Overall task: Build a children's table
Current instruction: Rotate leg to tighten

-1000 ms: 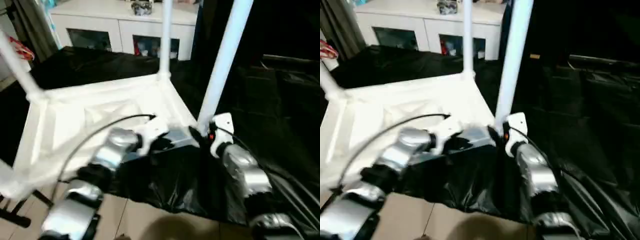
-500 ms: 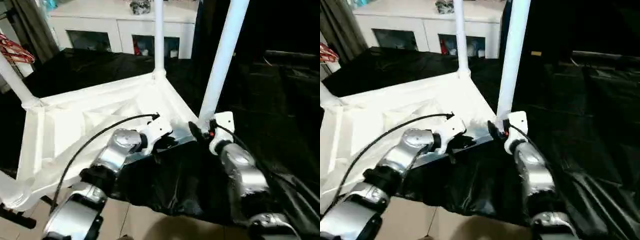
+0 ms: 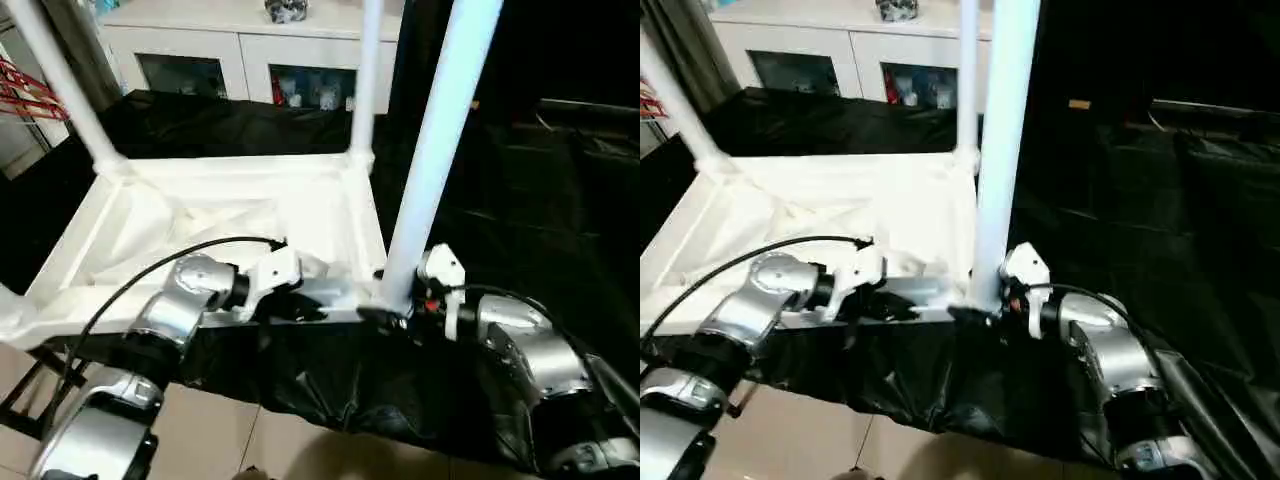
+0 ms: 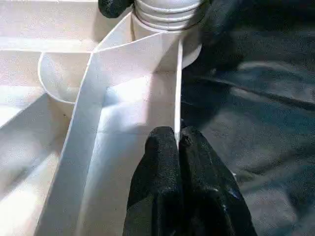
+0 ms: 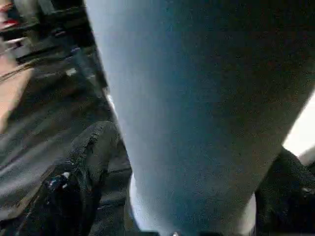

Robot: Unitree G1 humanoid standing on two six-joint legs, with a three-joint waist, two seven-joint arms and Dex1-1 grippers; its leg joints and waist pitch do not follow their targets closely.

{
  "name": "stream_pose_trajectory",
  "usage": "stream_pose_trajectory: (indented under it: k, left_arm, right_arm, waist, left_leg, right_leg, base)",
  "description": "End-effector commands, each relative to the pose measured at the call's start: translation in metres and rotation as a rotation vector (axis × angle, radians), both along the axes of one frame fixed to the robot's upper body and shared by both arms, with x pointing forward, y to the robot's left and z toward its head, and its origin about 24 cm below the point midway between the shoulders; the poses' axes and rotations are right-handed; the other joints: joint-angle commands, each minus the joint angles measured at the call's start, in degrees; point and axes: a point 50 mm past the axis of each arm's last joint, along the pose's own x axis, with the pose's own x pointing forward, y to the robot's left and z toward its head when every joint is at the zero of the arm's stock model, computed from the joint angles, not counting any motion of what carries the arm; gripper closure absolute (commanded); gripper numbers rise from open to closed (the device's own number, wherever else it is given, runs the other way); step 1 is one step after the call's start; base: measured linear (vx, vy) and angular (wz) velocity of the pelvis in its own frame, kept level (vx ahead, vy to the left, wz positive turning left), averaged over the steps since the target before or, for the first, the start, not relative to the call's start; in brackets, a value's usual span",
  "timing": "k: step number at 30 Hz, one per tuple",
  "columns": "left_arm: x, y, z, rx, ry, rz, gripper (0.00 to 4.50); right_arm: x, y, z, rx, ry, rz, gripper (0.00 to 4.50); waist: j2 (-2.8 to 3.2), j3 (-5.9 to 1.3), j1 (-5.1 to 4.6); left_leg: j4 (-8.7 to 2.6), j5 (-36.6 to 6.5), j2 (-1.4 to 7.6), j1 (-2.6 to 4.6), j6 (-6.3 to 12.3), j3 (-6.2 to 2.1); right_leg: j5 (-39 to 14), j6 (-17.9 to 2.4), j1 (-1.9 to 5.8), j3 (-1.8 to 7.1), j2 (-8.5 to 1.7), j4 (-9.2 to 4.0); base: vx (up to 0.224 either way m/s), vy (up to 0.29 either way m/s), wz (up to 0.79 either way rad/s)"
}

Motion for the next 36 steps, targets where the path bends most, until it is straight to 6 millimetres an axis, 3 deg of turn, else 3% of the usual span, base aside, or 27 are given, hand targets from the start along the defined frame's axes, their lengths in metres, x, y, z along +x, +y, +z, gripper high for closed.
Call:
stream_pose_trajectory:
  k: [1, 6, 10, 15, 20, 24, 25, 27, 29, 30, 32, 33, 36]
  left_arm:
    - [0.004, -0.007, 0.012, -0.060, -0.050, -0.006, 4.50]
    - [0.004, -0.003, 0.014, -0.056, -0.041, -0.035, 4.50]
    - [0.005, -0.002, 0.016, -0.054, -0.042, -0.042, 4.50]
    - [0.005, -0.006, 0.015, -0.058, -0.046, -0.043, 4.50]
    - [0.006, -0.011, 0.013, -0.069, -0.070, -0.009, 4.50]
    - [0.011, -0.020, 0.010, -0.069, -0.088, 0.060, 4.50]
    - [0.012, -0.022, 0.009, -0.066, -0.091, 0.076, 4.50]
    - [0.015, -0.032, 0.008, -0.067, -0.102, 0.130, 4.50]
    - [0.016, -0.037, 0.007, -0.071, -0.107, 0.152, 4.50]
    - [0.017, -0.047, 0.007, -0.081, -0.111, 0.181, 4.50]
    - [0.018, -0.055, 0.006, -0.081, -0.117, 0.196, 4.50]
    - [0.018, -0.071, 0.005, -0.087, -0.131, 0.226, 4.50]
    - [0.017, -0.090, 0.004, -0.095, -0.144, 0.259, 4.50]
  right_arm:
    - [-0.013, 0.024, 0.000, 0.034, 0.036, 0.195, 0.62]
    - [-0.018, 0.022, 0.000, 0.020, 0.075, 0.264, 0.92]
    - [-0.019, 0.023, 0.001, 0.024, 0.080, 0.276, 1.20]
    - [-0.019, 0.026, 0.000, 0.032, 0.082, 0.264, 1.67]
    - [-0.020, 0.028, -0.005, 0.034, 0.072, 0.213, 1.82]
    - [-0.012, 0.032, -0.011, 0.041, 0.031, 0.058, 1.84]
    - [-0.009, 0.033, -0.013, 0.041, 0.026, 0.007, 1.84]
    - [-0.002, 0.039, -0.018, 0.045, 0.013, -0.125, 1.85]
    - [0.002, 0.041, -0.020, 0.041, 0.013, -0.183, 1.85]
    - [0.007, 0.045, -0.024, 0.037, 0.016, -0.285, 1.85]
    - [0.011, 0.048, -0.027, 0.034, 0.023, -0.362, 1.85]
    - [0.020, 0.054, -0.030, 0.031, 0.040, -0.510, 1.85]
    - [0.029, 0.064, -0.032, 0.031, 0.059, -0.668, 1.85]
  waist:
    - [-0.72, -3.37, 0.27]
    - [-0.99, -3.41, 0.69]
    - [-0.84, -3.42, 1.27]
    - [-0.92, -3.47, 1.37]
    - [-0.89, -3.49, 1.42]
    - [-0.93, -3.15, 1.25]
    - [-0.97, -3.01, 1.15]
    - [-1.01, -2.78, 0.79]
    - [-1.09, -2.68, 0.61]
    - [-1.26, -2.63, 0.41]
    - [-1.09, -2.51, 0.14]
    - [-1.16, -2.68, 0.09]
    - [-0.96, -2.69, -0.53]
  left_leg:
    - [-3.62, -9.78, 1.21, 0.26, 4.68, 0.18]
    - [-3.38, -8.26, 1.20, 0.29, 5.25, 0.30]
    - [-3.33, -8.07, 1.21, 0.36, 4.91, 0.27]
    - [-3.31, -7.91, 1.16, 0.35, 4.49, 0.23]
    - [-3.24, -7.38, 1.11, 0.30, 4.55, 0.24]
    - [-3.61, -9.81, 1.13, 0.31, 3.37, 0.17]
    - [-3.92, -11.91, 1.10, 0.55, 2.18, 0.11]
    - [-4.32, -13.29, 1.06, 0.45, 1.08, -0.03]
    - [-4.49, -15.17, 0.94, 0.86, 0.16, -0.14]
    - [-4.56, -14.68, 0.91, 0.75, 0.02, -0.11]
    - [-4.76, -15.44, 0.83, 0.92, -0.43, -0.19]
    - [-4.74, -15.02, 0.77, 0.93, -0.47, -0.21]
    - [-4.71, -15.65, 0.59, 1.21, -1.06, -0.14]
  right_leg:
    - [-3.08, -14.74, 3.23, 1.94, -2.66, -3.31]
    - [-1.33, -15.22, 3.18, 1.96, -2.69, -3.13]
    - [-1.43, -15.21, 3.14, 1.98, -2.73, -3.04]
    - [-0.96, -15.18, 3.24, 1.95, -2.71, -2.95]
    - [-0.35, -15.10, 3.25, 1.96, -2.70, -2.93]
    - [-4.88, -14.17, 3.14, 1.97, -2.80, -3.42]
    - [-9.57, -13.18, 3.06, 2.04, -2.99, -3.92]
    - [-13.99, -11.67, 3.01, 2.04, -3.07, -4.30]
    - [-18.94, -10.17, 2.84, 2.10, -3.26, -4.97]
    - [-18.68, -9.66, 2.85, 2.28, -3.13, -4.96]
    - [-19.21, -9.38, 2.67, 2.24, -2.98, -5.10]
    - [-18.60, -9.14, 2.76, 2.31, -2.97, -5.06]
    - [-19.53, -8.91, 2.48, 2.37, -2.94, -5.33]
  base:
    - [0.000, 0.000, 0.00]
    - [0.000, 0.000, 0.00]
    - [0.000, 0.000, 0.00]
    - [0.000, 0.000, 0.00]
    - [0.000, 0.000, 0.00]
    - [0.000, 0.000, 0.00]
    - [0.000, 0.000, 0.00]
    - [0.000, 0.000, 0.00]
    - [0.000, 0.000, 0.00]
    - [0.000, 0.000, 0.00]
    - [0.000, 0.000, 0.00]
    - [0.000, 0.000, 0.00]
    - [0.000, 0.000, 0.00]
